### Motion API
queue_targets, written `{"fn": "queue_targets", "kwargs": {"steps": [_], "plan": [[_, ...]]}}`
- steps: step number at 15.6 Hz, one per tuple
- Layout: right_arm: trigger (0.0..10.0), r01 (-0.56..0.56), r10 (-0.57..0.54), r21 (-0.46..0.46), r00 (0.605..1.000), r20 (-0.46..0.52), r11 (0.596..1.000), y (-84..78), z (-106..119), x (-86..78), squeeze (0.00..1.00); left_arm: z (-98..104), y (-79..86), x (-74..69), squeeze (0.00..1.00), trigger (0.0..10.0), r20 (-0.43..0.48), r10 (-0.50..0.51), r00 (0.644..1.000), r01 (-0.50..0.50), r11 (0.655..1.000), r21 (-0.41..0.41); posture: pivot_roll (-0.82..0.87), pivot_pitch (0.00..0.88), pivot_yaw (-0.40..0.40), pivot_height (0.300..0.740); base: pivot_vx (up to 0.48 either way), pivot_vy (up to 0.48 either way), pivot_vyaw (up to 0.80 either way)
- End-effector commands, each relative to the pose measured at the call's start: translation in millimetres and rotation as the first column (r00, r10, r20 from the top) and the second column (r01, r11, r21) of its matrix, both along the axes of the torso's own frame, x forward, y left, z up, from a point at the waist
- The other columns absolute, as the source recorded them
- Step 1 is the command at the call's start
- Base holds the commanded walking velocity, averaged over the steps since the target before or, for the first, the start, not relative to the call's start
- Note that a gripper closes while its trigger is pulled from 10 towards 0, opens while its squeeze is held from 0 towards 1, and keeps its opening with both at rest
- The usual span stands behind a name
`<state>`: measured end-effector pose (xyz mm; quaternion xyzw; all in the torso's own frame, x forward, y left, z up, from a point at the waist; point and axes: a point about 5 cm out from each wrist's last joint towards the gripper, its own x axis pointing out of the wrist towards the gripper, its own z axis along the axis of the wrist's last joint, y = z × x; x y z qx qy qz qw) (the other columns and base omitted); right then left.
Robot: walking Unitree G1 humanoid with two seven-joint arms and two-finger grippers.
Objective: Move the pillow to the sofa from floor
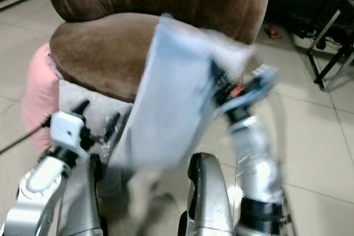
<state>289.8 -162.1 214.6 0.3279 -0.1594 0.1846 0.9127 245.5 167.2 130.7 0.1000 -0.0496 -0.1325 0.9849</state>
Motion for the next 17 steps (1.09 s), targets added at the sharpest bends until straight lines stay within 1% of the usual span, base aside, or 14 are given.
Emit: {"fn": "queue_targets", "kwargs": {"steps": [1, 2, 3, 4, 5, 6, 8, 9, 10, 12, 14, 15, 16, 17], "plan": [[0.0, 0.021, -0.025, 0.041, 0.995, 0.101, 0.999, -6.7, 29.4, -6.4, 0.00, 9.8, -0.8, 2.3, 0.00, 10.0, 0.044, 0.007, 0.999, -0.007, 1.000, 0.002, -0.04, 0.000, -0.058, 0.405, 0.000, 0.000, 0.00], [0.0, 0.036, -0.043, 0.055, 0.991, 0.130, 0.998, -8.2, 44.3, -6.6, 0.00, 15.8, 0.0, 6.2, 0.00, 10.0, 0.069, 0.016, 0.997, -0.017, 1.000, 0.004, -0.04, 0.000, -0.056, 0.405, 0.000, 0.000, 0.00], [0.0, 0.109, -0.115, 0.050, 0.980, 0.160, 0.993, -8.7, 69.4, -4.1, 0.00, 29.0, 2.0, 15.7, 0.00, 10.0, 0.121, 0.039, 0.992, -0.042, 0.999, 0.017, -0.04, 0.000, -0.055, 0.405, 0.000, 0.000, 0.00], [10.0, 0.129, -0.126, -0.020, 0.984, 0.123, 0.991, -1.1, 77.6, -0.1, 0.00, 42.7, 6.3, 26.5, 0.00, 10.0, 0.166, 0.071, 0.984, -0.078, 0.996, 0.040, -0.03, 0.000, -0.062, 0.405, 0.000, 0.000, 0.00], [10.0, 0.104, -0.087, -0.137, 0.989, 0.123, 0.985, 8.9, 75.4, 0.2, 0.00, 54.5, 11.3, 34.8, 0.00, 10.0, 0.193, 0.100, 0.976, -0.111, 0.993, 0.047, -0.03, 0.000, -0.063, 0.405, 0.000, 0.000, 0.00], [10.0, 0.097, -0.090, -0.251, 0.995, 0.039, 0.963, 14.8, 57.0, 2.3, 0.00, 66.3, 16.0, 42.0, 0.00, 10.0, 0.208, 0.130, 0.969, -0.143, 0.988, 0.049, -0.02, 0.000, -0.068, 0.405, 0.000, 0.000, 0.00], [10.0, 0.124, -0.147, -0.259, 0.987, -0.070, 0.958, 17.2, 30.5, 3.1, 0.00, 90.0, 21.8, 52.0, 0.00, 10.0, 0.256, 0.150, 0.955, -0.177, 0.980, 0.088, -0.01, 0.000, -0.073, 0.420, 0.000, 0.000, 0.00], [10.0, 0.131, -0.160, -0.267, 0.983, -0.089, 0.955, 20.6, 25.2, 2.9, 0.00, 109.6, 26.7, 57.3, 0.00, 10.0, 0.310, 0.171, 0.935, -0.206, 0.975, 0.085, 0.00, 0.000, -0.075, 0.430, 0.000, 0.000, 0.00], [10.0, 0.135, -0.170, -0.277, 0.980, -0.105, 0.951, 22.5, 22.5, 3.2, 0.00, 122.5, 31.2, 60.8, 0.00, 10.0, 0.344, 0.195, 0.919, -0.229, 0.972, 0.061, 0.00, 0.000, -0.075, 0.440, 0.000, 0.000, 0.00], [10.0, 0.175, -0.231, -0.357, 0.966, -0.119, 0.918, 21.3, 15.1, 4.4, 0.00, 141.6, 40.1, 64.9, 0.00, 10.0, 0.383, 0.214, 0.899, -0.251, 0.967, 0.049, 0.00, 0.000, -0.076, 0.460, 0.000, 0.000, 0.00], [10.0, 0.166, -0.218, -0.334, 0.968, -0.125, 0.928, 20.7, 13.6, 3.4, 0.00, 144.4, 47.5, 66.0, 0.00, 10.0, 0.392, 0.243, 0.887, -0.290, 0.955, 0.065, 0.00, 0.000, -0.075, 0.475, 0.000, 0.000, 0.00], [10.0, 0.190, -0.234, -0.304, 0.966, -0.114, 0.933, 17.8, 17.5, 2.6, 0.00, 135.0, 52.1, 65.9, 0.00, 10.0, 0.334, 0.260, 0.906, -0.299, 0.952, 0.071, 0.00, 0.000, -0.072, 0.485, 0.000, 0.000, 0.00], [10.0, 0.197, -0.236, -0.286, 0.966, -0.106, 0.938, 17.0, 20.9, 1.9, 0.00, 122.0, 47.7, 61.8, 0.00, 10.0, 0.279, 0.222, 0.934, -0.254, 0.964, 0.084, -0.01, 0.000, -0.068, 0.495, 0.000, 0.000, 0.00], [10.0, 0.189, -0.224, -0.276, 0.970, -0.099, 0.942, 17.8, 23.2, 1.0, 0.00, 105.1, 37.5, 52.6, 0.00, 10.0, 0.225, 0.155, 0.962, -0.180, 0.979, 0.095, -0.01, 0.000, -0.067, 0.505, 0.000, 0.000, 0.00]]}}
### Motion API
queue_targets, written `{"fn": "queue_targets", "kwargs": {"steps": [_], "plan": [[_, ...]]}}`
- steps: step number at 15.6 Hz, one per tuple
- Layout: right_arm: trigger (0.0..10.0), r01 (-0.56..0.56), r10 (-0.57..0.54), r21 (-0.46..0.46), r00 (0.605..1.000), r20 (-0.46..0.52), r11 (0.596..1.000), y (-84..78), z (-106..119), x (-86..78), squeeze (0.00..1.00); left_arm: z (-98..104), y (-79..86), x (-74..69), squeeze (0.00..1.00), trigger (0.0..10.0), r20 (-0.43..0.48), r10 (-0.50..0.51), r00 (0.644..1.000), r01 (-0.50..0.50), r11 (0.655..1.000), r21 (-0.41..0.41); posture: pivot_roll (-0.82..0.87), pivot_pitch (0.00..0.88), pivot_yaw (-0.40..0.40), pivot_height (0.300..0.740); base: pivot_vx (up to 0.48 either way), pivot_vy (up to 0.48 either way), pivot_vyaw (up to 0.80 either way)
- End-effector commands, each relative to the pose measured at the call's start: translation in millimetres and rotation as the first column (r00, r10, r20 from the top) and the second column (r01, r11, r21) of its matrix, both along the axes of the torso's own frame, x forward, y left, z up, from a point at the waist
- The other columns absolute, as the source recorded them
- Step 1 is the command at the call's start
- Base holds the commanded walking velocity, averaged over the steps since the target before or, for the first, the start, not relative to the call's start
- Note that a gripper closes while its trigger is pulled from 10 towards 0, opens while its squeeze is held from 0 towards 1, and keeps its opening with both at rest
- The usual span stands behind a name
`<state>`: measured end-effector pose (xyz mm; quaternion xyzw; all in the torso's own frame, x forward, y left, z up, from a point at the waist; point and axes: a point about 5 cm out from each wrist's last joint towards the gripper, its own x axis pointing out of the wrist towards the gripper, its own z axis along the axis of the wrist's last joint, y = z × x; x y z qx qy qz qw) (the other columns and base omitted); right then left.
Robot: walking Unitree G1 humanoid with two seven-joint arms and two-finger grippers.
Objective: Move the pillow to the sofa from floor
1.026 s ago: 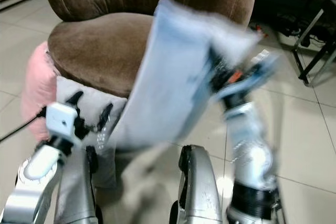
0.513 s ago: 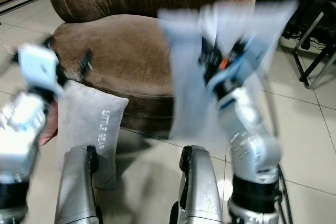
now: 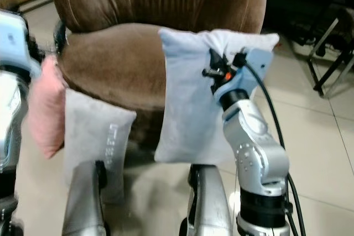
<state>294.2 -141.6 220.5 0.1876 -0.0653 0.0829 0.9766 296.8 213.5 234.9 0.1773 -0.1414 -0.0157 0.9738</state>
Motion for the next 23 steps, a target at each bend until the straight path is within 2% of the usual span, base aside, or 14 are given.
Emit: {"fn": "queue_targets", "kwargs": {"steps": [1, 2, 4, 5, 8, 13, 14, 23], "plan": [[10.0, 0.004, -0.006, 0.026, 0.996, 0.087, 1.000, -2.3, 17.9, -3.9, 0.00, -7.6, -14.0, -4.2, 0.00, 10.0, -0.036, -0.078, 0.996, 0.078, 0.997, -0.005, -0.01, 0.000, -0.066, 0.510, 0.000, 0.000, 0.00], [10.0, 0.004, -0.006, 0.025, 0.996, 0.089, 1.000, -2.4, 18.1, -4.3, 0.00, -12.2, -16.8, -7.4, 0.00, 10.0, -0.050, -0.093, 0.994, 0.093, 0.996, -0.010, -0.01, 0.000, -0.066, 0.515, 0.000, 0.000, 0.00], [10.0, 0.018, -0.019, 0.007, 0.997, 0.071, 1.000, -3.1, 10.6, -7.4, 0.00, -36.2, -24.7, -22.1, 0.00, 10.0, -0.093, -0.098, 0.991, 0.092, 0.994, -0.065, -0.01, 0.000, -0.072, 0.530, 0.000, 0.000, 0.00], [10.0, 0.020, -0.020, 0.024, 0.999, 0.034, 1.000, -2.8, 0.8, -10.1, 0.00, -54.1, -23.8, -29.7, 0.00, 10.0, -0.129, -0.080, 0.988, 0.067, 0.993, -0.100, -0.01, 0.000, -0.071, 0.545, 0.000, 0.000, 0.00], [10.0, 0.024, -0.024, -0.011, 1.000, 0.004, 1.000, -2.1, -11.3, -14.2, 0.00, -76.6, -23.7, -42.2, 0.00, 10.0, -0.202, -0.073, 0.977, 0.049, 0.991, -0.121, -0.02, 0.000, -0.072, 0.575, 0.000, 0.000, 0.00], [10.0, 0.038, -0.038, -0.020, 0.999, -0.025, 0.999, -5.3, -20.7, -16.2, 0.00, -86.4, -30.4, -49.1, 0.00, 10.0, -0.215, -0.082, 0.973, 0.064, 0.994, -0.090, -0.02, 0.000, -0.070, 0.620, 0.000, 0.000, 0.00], [10.0, 0.043, -0.044, -0.021, 0.999, -0.023, 0.999, -5.3, -20.8, -16.2, 0.00, -86.7, -31.2, -48.6, 0.00, 10.0, -0.210, -0.079, 0.974, 0.058, 0.993, -0.106, -0.02, 0.000, -0.069, 0.635, 0.000, 0.000, 0.00], [10.0, 0.068, -0.068, 0.000, 0.997, -0.042, 0.998, -8.5, -25.3, -16.8, 0.00, -84.8, -31.3, -49.8, 0.00, 10.0, -0.192, -0.082, 0.978, 0.072, 0.995, -0.063, -0.02, 0.000, -0.063, 0.720, 0.000, 0.000, 0.00]]}}
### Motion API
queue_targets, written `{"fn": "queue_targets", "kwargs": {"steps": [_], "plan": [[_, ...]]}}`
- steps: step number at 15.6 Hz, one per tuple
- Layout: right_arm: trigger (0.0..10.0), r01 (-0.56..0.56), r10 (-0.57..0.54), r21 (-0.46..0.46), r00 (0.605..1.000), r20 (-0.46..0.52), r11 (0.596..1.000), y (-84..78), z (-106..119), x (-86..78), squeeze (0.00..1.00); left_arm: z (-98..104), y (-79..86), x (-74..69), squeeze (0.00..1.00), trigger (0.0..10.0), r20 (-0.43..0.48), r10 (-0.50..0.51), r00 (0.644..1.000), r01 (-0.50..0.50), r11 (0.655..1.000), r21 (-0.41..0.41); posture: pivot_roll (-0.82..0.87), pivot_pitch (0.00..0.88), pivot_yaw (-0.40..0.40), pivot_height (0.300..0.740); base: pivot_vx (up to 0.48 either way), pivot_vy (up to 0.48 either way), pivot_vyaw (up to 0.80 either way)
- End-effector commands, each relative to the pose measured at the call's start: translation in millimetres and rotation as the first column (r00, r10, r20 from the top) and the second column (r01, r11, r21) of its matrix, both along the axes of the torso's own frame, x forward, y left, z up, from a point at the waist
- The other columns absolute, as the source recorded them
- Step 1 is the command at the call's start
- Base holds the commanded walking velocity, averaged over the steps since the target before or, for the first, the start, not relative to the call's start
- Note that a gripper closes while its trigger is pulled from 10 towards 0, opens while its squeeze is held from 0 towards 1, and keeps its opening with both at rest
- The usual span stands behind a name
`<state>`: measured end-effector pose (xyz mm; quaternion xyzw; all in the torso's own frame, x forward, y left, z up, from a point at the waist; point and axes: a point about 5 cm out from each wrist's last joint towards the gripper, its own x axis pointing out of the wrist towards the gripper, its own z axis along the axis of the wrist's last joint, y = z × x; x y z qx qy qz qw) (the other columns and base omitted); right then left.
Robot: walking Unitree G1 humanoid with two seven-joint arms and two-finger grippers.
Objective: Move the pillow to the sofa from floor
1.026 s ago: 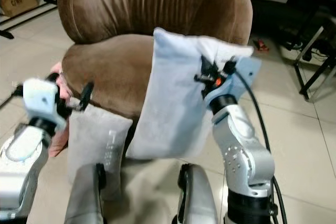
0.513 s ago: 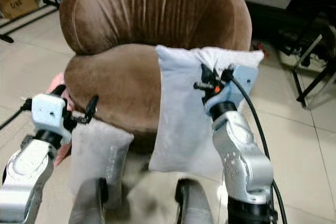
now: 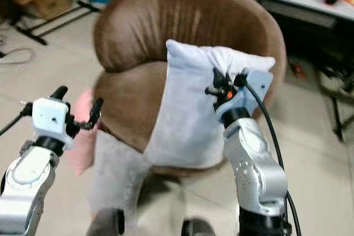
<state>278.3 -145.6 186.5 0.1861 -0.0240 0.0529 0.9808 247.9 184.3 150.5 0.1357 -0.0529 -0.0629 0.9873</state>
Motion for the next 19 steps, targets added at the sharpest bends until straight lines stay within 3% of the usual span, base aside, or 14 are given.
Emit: {"fn": "queue_targets", "kwargs": {"steps": [1, 14, 19], "plan": [[10.0, 0.029, -0.029, 0.006, 0.999, 0.046, 1.000, -5.4, 7.3, -1.5, 0.00, -0.7, -2.8, -1.1, 0.00, 10.0, -0.001, -0.010, 1.000, 0.010, 1.000, 0.015, -0.02, 0.000, -0.062, 0.730, 0.000, 0.000, 0.00], [10.0, 0.002, -0.002, -0.047, 1.000, 0.008, 0.999, -5.1, -11.9, -7.3, 0.00, -1.9, -5.3, -2.7, 0.00, 10.0, 0.012, -0.023, 1.000, 0.023, 1.000, 0.020, -0.02, 0.000, -0.059, 0.740, 0.000, -0.335, 0.00], [10.0, -0.060, 0.059, -0.070, 0.998, -0.003, 0.996, 2.7, -16.0, -8.0, 0.00, -6.3, -0.9, -6.7, 0.00, 10.0, 0.000, 0.004, 1.000, -0.004, 1.000, 0.019, 0.00, 0.000, -0.071, 0.740, 0.000, 0.000, 0.16]]}}
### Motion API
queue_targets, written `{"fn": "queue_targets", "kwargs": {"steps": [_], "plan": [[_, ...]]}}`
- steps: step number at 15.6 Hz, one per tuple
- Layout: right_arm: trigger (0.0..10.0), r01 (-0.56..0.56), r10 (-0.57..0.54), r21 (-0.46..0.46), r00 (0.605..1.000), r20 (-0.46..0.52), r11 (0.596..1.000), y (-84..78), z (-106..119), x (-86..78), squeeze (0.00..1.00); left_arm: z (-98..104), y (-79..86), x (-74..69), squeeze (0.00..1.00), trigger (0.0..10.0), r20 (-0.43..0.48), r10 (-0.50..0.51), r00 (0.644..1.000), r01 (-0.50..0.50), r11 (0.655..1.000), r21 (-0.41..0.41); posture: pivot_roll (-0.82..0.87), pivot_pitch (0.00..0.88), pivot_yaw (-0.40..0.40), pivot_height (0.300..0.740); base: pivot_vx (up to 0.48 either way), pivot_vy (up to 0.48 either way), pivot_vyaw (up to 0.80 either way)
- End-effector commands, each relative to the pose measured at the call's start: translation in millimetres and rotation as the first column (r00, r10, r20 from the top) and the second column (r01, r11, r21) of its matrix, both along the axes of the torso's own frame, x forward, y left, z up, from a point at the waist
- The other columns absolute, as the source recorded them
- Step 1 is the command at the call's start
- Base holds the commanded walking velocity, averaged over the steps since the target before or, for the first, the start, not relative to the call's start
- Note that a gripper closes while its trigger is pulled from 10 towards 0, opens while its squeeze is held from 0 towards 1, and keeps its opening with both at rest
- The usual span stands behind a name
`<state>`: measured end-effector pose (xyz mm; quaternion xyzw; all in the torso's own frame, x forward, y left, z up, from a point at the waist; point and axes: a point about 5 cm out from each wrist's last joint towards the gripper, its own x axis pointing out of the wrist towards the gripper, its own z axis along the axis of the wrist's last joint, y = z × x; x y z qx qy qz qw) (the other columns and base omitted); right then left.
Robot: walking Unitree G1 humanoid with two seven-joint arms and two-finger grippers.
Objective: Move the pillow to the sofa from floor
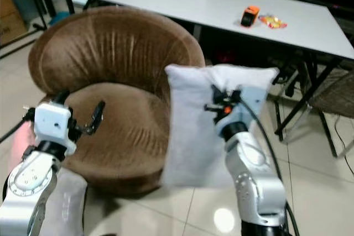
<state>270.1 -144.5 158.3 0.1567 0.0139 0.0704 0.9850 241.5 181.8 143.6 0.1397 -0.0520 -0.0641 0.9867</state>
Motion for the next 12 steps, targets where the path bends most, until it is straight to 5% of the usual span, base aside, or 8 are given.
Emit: {"fn": "queue_targets", "kwargs": {"steps": [1, 5, 7, 12], "plan": [[10.0, -0.024, 0.024, -0.003, 0.998, 0.053, 1.000, 3.4, 9.6, 0.1, 0.00, -0.6, 2.8, -2.0, 0.00, 10.0, -0.002, 0.009, 1.000, -0.009, 1.000, 0.017, 0.00, 0.000, -0.073, 0.740, 0.000, 0.000, 0.79], [10.0, -0.016, 0.016, 0.004, 0.999, 0.031, 1.000, 3.9, 4.3, 0.7, 0.00, -0.8, 2.8, -3.9, 0.00, 10.0, 0.006, 0.004, 1.000, -0.004, 1.000, 0.014, 0.00, 0.000, -0.073, 0.740, 0.000, 0.000, 0.79], [10.0, 0.042, -0.042, -0.061, 0.999, 0.002, 0.997, -1.0, -6.3, 0.9, 0.00, -7.1, 4.9, -4.6, 0.00, 10.0, -0.021, 0.027, 0.999, -0.026, 0.999, 0.032, 0.00, 0.000, -0.069, 0.740, 0.000, 0.000, 0.00], [10.0, 0.051, -0.052, -0.050, 0.998, -0.017, 0.997, -1.0, -12.8, -1.1, 0.00, -8.6, 4.9, -6.4, 0.00, 10.0, -0.033, 0.000, 0.999, 0.001, 1.000, 0.017, 0.00, 0.000, -0.069, 0.740, 0.052, 0.000, 0.00]]}}
